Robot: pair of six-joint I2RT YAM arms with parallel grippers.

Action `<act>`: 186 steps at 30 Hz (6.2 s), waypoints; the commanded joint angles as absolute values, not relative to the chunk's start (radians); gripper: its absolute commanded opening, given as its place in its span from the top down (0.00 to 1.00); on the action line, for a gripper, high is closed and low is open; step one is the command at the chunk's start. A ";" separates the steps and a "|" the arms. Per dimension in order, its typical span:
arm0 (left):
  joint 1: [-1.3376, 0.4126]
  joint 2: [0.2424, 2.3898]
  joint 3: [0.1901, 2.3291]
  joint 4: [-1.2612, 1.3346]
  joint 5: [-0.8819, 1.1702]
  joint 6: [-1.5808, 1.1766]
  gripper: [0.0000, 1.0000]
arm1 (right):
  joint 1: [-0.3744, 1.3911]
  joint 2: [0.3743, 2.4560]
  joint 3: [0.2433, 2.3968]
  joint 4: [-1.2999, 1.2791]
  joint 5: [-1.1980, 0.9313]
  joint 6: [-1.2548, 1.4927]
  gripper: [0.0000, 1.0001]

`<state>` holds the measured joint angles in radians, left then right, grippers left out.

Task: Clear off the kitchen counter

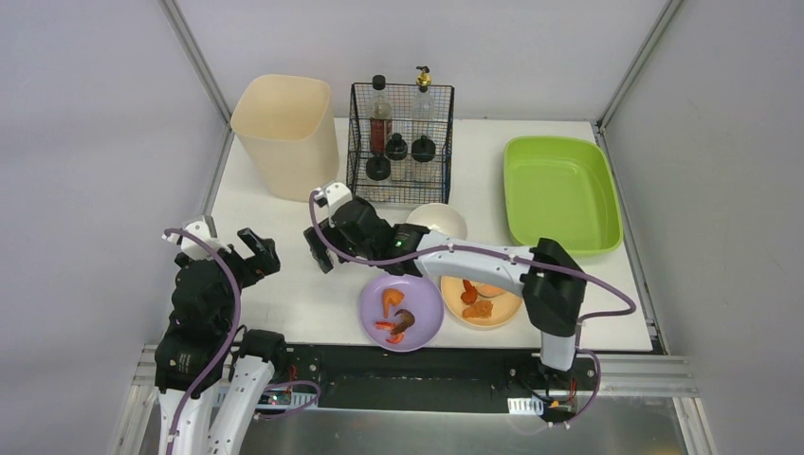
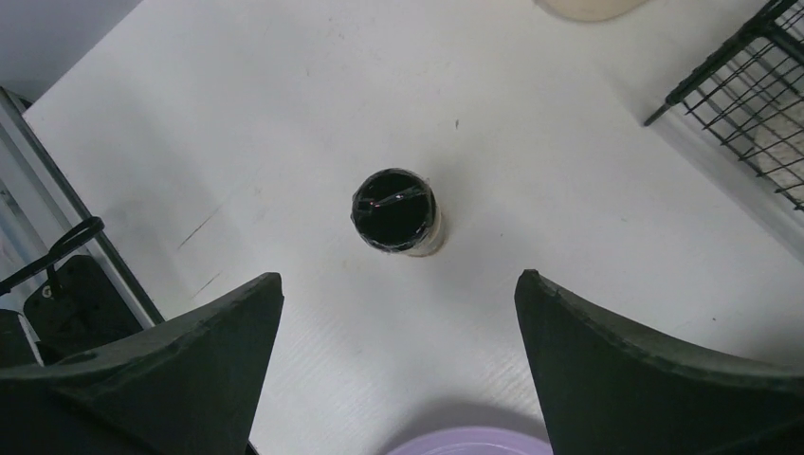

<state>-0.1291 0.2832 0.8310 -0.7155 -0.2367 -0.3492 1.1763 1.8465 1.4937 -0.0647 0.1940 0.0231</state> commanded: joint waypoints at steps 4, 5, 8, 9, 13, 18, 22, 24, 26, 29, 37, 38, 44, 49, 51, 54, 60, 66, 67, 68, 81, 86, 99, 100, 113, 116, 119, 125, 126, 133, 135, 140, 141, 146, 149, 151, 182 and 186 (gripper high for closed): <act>-0.117 0.261 0.825 -0.687 -0.272 -0.345 0.01 | 1.191 1.950 1.610 -0.055 0.198 0.018 0.03; -0.117 0.259 0.824 -0.686 -0.269 -0.345 0.01 | 1.191 1.964 1.620 -0.053 0.202 0.020 0.03; -0.117 0.257 0.824 -0.686 -0.261 -0.344 0.01 | 1.192 2.005 1.651 -0.048 0.218 0.020 0.02; -0.117 0.257 0.824 -0.686 -0.257 -0.344 0.01 | 1.192 2.019 1.665 -0.050 0.225 0.020 0.03; -0.118 0.260 0.825 -0.686 -0.250 -0.344 0.01 | 1.192 2.083 1.706 -0.056 0.240 0.026 0.02; -0.117 0.263 0.824 -0.686 -0.245 -0.344 0.01 | 1.192 2.138 1.740 -0.062 0.267 0.034 0.03; -0.118 0.266 0.825 -0.686 -0.238 -0.344 0.01 | 1.192 2.166 1.756 -0.072 0.273 0.037 0.05; -0.117 0.267 0.825 -0.686 -0.235 -0.344 0.01 | 1.192 2.174 1.757 -0.074 0.276 0.041 0.07; -0.117 0.270 0.825 -0.686 -0.234 -0.344 0.01 | 1.192 2.179 1.758 -0.075 0.276 0.040 0.10; -0.117 0.273 0.825 -0.686 -0.230 -0.344 0.01 | 1.191 2.183 1.758 -0.078 0.277 0.039 0.18; -0.119 0.278 0.826 -0.686 -0.226 -0.343 0.01 | 1.194 2.180 1.756 -0.065 0.271 0.033 0.35; -0.117 0.279 0.826 -0.686 -0.226 -0.342 0.01 | 1.194 2.180 1.755 -0.063 0.270 0.031 0.39; -0.117 0.278 0.825 -0.686 -0.226 -0.342 0.01 | 1.199 2.148 1.716 -0.030 0.268 0.016 0.60; -0.118 0.278 0.825 -0.686 -0.224 -0.342 0.01 | 1.208 2.079 1.660 -0.005 0.293 0.008 0.65; -0.117 0.278 0.824 -0.686 -0.224 -0.342 0.01 | 1.210 2.035 1.627 0.025 0.303 -0.018 0.66; -0.117 0.279 0.825 -0.686 -0.225 -0.343 0.01 | 1.211 1.955 1.577 0.049 0.333 -0.034 0.66; -0.117 0.282 0.826 -0.686 -0.223 -0.342 0.01 | 1.209 1.795 1.491 0.077 0.409 -0.092 0.66; -0.117 0.282 0.827 -0.686 -0.219 -0.341 0.01 | 1.166 1.692 1.442 0.077 0.484 -0.143 0.65; -0.117 0.283 0.827 -0.686 -0.218 -0.341 0.01 | 1.149 1.670 1.433 0.077 0.491 -0.145 0.65; -0.117 0.282 0.826 -0.686 -0.218 -0.342 0.01 | 1.133 1.660 1.426 0.077 0.490 -0.142 0.65; -0.117 0.284 0.826 -0.686 -0.216 -0.341 0.01 | 0.846 1.647 1.454 0.024 0.452 -0.072 0.67; -0.117 0.285 0.826 -0.686 -0.216 -0.341 0.01 | 0.779 1.710 1.496 0.014 0.426 -0.047 0.67; -0.117 0.292 0.828 -0.686 -0.209 -0.341 0.01 | 0.718 1.870 1.580 0.006 0.397 -0.004 0.67; -0.117 0.292 0.828 -0.685 -0.209 -0.341 0.01 | 0.716 1.883 1.587 0.006 0.392 -0.003 0.67; -0.116 0.288 0.828 -0.686 -0.207 -0.339 0.01 | 0.698 2.038 1.660 -0.030 0.369 0.027 0.66; -0.115 0.288 0.828 -0.686 -0.207 -0.340 0.01 | 0.696 2.056 1.662 -0.034 0.367 0.037 0.65; -0.115 0.287 0.828 -0.686 -0.207 -0.339 0.01 | 0.698 2.073 1.671 -0.044 0.365 0.042 0.62; -0.115 0.286 0.828 -0.686 -0.206 -0.339 0.01 | 0.697 2.093 1.683 -0.071 0.369 0.052 0.46; -0.115 0.286 0.828 -0.685 -0.206 -0.339 0.01 | 0.697 2.091 1.683 -0.072 0.371 0.054 0.40; -0.115 0.284 0.826 -0.686 -0.206 -0.339 0.01 | 0.698 2.050 1.673 -0.076 0.373 0.066 0.27; -0.115 0.284 0.826 -0.686 -0.207 -0.339 0.01 | 0.698 2.030 1.660 -0.077 0.375 0.069 0.26; -0.115 0.286 0.826 -0.686 -0.206 -0.340 0.01 | 0.708 1.950 1.607 -0.062 0.391 0.055 0.23; -0.116 0.287 0.826 -0.686 -0.204 -0.340 0.01 | 0.710 1.931 1.597 -0.061 0.398 0.049 0.23; -0.115 0.294 0.826 -0.685 -0.197 -0.340 0.01 | 0.722 1.816 1.530 -0.060 0.429 0.040 0.20; -0.116 0.296 0.826 -0.684 -0.191 -0.340 0.01 | 0.730 1.740 1.479 -0.061 0.439 0.043 0.17; -0.116 0.299 0.826 -0.685 -0.188 -0.338 0.01 | 0.734 1.686 1.435 -0.061 0.436 0.048 0.16; -0.120 0.318 0.829 -0.686 -0.139 -0.344 0.00 | 0.737 1.054 0.859 -0.402 0.511 0.414 0.01; -0.120 0.318 0.829 -0.685 -0.135 -0.344 0.00 | 0.737 1.027 0.844 -0.547 0.592 0.506 0.01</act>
